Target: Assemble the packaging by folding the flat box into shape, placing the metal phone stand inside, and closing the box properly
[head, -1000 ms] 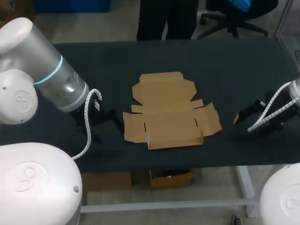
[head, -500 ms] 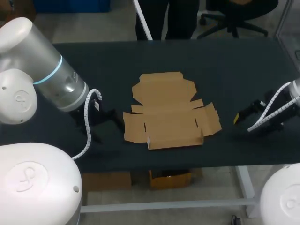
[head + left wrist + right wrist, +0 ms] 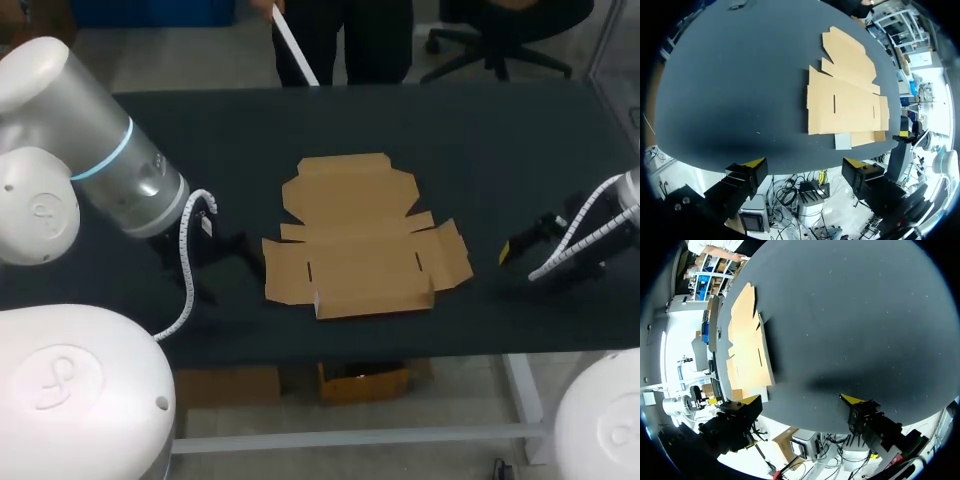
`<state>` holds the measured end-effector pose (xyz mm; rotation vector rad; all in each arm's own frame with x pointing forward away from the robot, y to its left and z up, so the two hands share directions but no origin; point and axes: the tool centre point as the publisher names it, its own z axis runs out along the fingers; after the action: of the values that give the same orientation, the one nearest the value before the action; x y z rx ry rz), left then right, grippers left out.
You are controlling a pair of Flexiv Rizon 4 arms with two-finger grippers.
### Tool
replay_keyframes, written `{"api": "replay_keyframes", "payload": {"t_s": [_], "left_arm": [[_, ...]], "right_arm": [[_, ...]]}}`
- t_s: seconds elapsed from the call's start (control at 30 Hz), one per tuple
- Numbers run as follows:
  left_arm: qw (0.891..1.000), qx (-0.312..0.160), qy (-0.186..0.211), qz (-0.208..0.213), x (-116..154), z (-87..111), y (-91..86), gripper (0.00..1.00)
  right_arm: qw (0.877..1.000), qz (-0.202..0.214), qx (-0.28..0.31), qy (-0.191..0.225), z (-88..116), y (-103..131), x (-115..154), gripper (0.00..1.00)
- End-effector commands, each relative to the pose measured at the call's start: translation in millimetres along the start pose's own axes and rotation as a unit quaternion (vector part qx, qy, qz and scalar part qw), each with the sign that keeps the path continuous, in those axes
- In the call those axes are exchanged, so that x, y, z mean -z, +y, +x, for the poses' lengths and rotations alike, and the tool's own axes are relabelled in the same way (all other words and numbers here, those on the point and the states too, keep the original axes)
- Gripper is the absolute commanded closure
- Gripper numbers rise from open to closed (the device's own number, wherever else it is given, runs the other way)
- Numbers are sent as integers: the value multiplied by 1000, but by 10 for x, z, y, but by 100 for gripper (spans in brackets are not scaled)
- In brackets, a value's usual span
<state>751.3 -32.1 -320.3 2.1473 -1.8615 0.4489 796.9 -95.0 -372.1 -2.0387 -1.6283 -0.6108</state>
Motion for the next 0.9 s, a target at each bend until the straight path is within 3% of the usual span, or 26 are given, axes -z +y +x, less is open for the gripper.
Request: {"api": "replay_keyframes", "payload": {"t_s": [0.03,0.5,0.53,0.57,0.6,0.67,0.7,0.73,0.9], "left_arm": [[1000,0,-3,0,16,3,-64,0],[1000,-7,-5,25,216,-32,-298,0],[1000,-7,-6,25,219,-34,-315,4],[1000,-7,-5,24,222,-36,-336,25],[1000,-7,-5,24,221,-37,-354,43],[1000,-6,-5,23,217,-40,-384,98],[1000,-6,-5,23,215,-41,-397,100],[1000,-6,-5,23,213,-43,-411,100],[1000,-8,-6,25,215,-45,-478,100]], "right_arm": [[1000,1,3,3,18,21,20,0],[1000,-2,31,1,138,279,213,2],[999,2,33,2,142,301,215,12],[999,4,35,3,148,318,214,25],[999,4,35,3,153,336,212,53],[999,7,38,4,159,367,209,73],[999,7,38,4,161,383,205,90],[999,8,38,4,164,395,205,100],[999,10,46,4,175,488,212,100]]}}
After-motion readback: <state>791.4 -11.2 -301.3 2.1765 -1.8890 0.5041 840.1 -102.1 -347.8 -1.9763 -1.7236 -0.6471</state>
